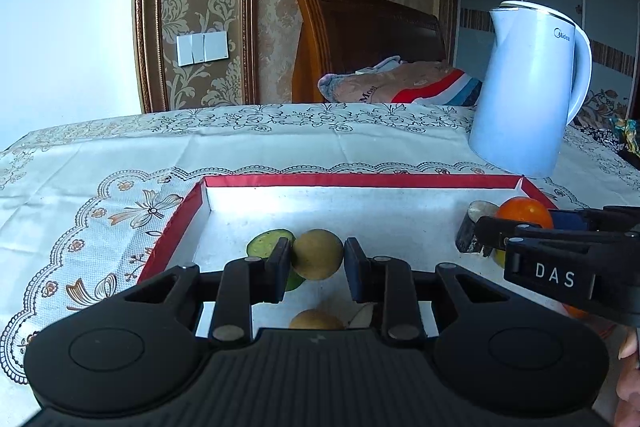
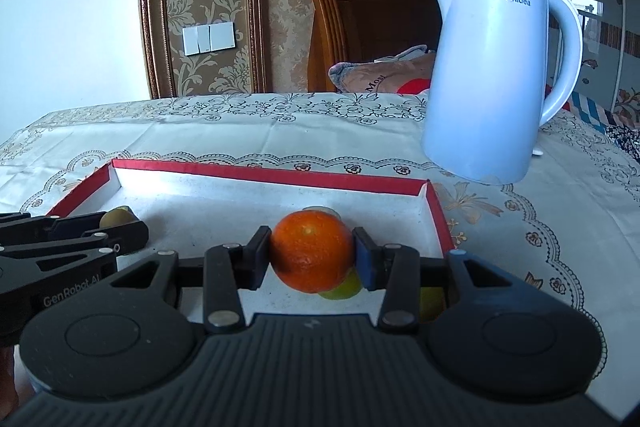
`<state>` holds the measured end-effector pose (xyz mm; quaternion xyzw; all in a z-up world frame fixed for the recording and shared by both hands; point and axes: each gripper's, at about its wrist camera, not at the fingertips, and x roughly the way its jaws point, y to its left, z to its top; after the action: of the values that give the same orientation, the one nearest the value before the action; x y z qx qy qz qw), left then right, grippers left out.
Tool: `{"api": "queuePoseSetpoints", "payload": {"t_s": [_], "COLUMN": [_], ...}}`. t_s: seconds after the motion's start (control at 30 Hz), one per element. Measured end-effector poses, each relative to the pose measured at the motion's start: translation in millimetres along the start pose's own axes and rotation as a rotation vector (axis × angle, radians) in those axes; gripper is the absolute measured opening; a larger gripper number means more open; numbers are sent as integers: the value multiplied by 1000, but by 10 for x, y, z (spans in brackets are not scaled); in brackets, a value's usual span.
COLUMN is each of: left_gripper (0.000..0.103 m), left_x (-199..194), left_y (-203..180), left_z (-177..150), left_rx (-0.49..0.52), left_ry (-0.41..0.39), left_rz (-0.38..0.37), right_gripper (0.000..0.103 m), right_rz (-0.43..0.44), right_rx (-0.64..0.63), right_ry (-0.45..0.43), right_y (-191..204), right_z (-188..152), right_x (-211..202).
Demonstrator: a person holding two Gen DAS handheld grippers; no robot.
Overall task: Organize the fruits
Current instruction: 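Open the left tool releasing the brown fruit while the right tool lowers and releases the mandarin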
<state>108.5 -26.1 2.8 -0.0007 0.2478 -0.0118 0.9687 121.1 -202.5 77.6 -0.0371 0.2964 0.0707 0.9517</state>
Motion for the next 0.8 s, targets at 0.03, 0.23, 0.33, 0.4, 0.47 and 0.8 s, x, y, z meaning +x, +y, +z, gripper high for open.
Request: {"api": "queuePoseSetpoints", "payload": {"t_s": [0.03, 0.23, 0.33, 0.4, 0.47, 0.8], "left_gripper": [28, 28, 28, 28, 28, 28], "left_x": [8, 29, 27, 25, 20, 7], "left_y": [-4, -14, 13, 18, 17, 64], "left_z": [8, 23, 30, 27, 23, 30], "left_rx": [0, 9, -9, -9, -4, -38], "left_ry": [-3, -22, -22, -24, -23, -20], "left_rz": [2, 43, 44, 46, 40, 29], "right_gripper": [41, 41, 41, 41, 41, 42], "right_rz": [-8, -14, -13, -12, -8, -8], "right_rx": [-6, -14, -1, 7, 12, 16], "right_ry": [0, -4, -4, -4, -3, -4], "right_y": [3, 13, -7, -19, -25, -21], "right_z": [0, -10, -4, -2, 0, -8], "right_x": [14, 8, 8, 6, 7, 7]}}
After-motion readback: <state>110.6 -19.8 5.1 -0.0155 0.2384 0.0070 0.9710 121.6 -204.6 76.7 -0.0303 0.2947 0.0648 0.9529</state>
